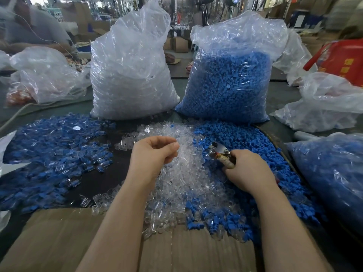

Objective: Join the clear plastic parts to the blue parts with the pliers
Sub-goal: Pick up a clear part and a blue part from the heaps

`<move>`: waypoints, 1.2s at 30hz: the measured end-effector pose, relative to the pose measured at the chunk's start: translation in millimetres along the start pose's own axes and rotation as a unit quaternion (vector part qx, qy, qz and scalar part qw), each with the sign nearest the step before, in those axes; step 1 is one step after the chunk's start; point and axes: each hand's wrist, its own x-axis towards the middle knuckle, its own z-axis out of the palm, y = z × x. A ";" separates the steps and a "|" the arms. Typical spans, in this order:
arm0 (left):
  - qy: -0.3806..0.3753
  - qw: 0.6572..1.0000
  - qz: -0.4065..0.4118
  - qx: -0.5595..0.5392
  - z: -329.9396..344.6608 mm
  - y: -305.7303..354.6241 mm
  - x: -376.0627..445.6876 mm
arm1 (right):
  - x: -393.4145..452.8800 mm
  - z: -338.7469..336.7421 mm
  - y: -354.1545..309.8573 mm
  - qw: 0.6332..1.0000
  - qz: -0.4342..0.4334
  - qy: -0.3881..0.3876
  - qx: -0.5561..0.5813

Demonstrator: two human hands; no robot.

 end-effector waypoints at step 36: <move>-0.018 1.000 -0.002 0.015 3.7 -1.2 -2.6 | -4.8 7.7 -16.3 0.997 0.073 0.019 -0.009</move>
